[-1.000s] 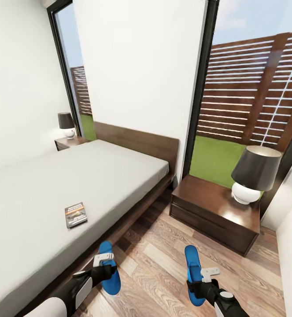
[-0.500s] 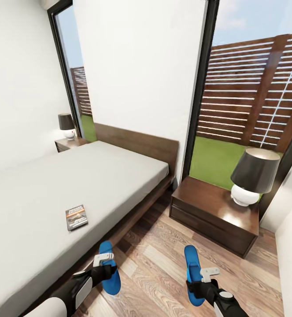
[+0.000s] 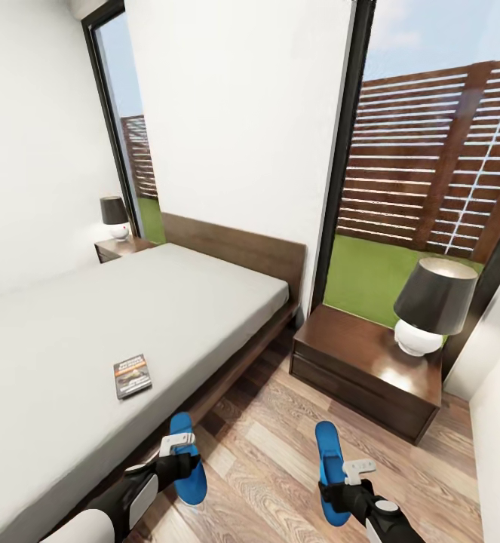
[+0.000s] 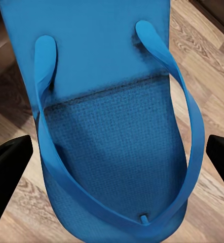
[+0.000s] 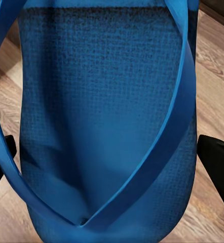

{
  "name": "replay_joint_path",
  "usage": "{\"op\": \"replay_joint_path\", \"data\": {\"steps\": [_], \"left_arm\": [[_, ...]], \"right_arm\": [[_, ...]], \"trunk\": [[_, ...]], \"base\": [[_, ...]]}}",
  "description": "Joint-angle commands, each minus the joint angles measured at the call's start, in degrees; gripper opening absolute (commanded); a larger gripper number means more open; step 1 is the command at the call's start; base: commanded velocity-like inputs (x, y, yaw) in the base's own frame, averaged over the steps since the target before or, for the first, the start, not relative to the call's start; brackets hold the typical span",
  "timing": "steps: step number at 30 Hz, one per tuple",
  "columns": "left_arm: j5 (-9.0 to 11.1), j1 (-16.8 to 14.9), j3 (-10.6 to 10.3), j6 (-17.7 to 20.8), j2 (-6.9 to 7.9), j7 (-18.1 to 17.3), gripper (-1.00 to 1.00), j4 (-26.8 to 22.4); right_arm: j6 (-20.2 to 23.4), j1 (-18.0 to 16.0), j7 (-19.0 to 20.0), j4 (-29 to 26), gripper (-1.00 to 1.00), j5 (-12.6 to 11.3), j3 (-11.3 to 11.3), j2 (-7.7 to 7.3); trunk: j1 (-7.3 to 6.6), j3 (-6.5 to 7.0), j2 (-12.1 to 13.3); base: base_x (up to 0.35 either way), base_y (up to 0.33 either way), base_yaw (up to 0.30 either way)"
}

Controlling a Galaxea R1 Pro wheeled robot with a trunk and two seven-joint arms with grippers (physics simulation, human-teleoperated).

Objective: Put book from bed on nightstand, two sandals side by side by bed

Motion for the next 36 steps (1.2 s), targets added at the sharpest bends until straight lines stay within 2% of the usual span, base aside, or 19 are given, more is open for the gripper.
{"op": "replay_joint_path", "data": {"steps": [1, 19, 29, 36], "left_arm": [[0.59, -0.01, -0.15, 0.38, 0.02, -0.04, -1.00, -0.10], [0.59, -0.01, -0.16, 0.37, 0.00, -0.04, -1.00, -0.11], [0.63, 0.12, -0.16, 0.09, 0.07, 0.07, -1.00, -0.14], [0.59, 0.17, -0.16, -1.78, 0.08, 0.00, -1.00, -0.12]], "right_arm": [[0.31, -0.01, 0.32, -0.03, -1.00, 0.46, -0.17, 0.01], [0.25, -0.01, 0.16, 0.43, -1.00, 0.55, -0.10, 0.06], [0.25, -0.01, 0.17, 0.44, -1.00, 0.55, -0.09, 0.11], [0.25, -0.01, 0.20, 0.44, -1.00, 0.55, -0.09, 0.09]], "trunk": [[-0.23, 0.13, 0.38], [-4.18, 3.36, 7.60], [-4.18, 3.36, 7.60], [-4.18, 3.36, 7.60]], "base": [[0.000, 0.000, 0.000], [0.000, 0.000, 0.000], [0.000, 0.000, 0.000], [0.001, 0.001, 0.000]]}}
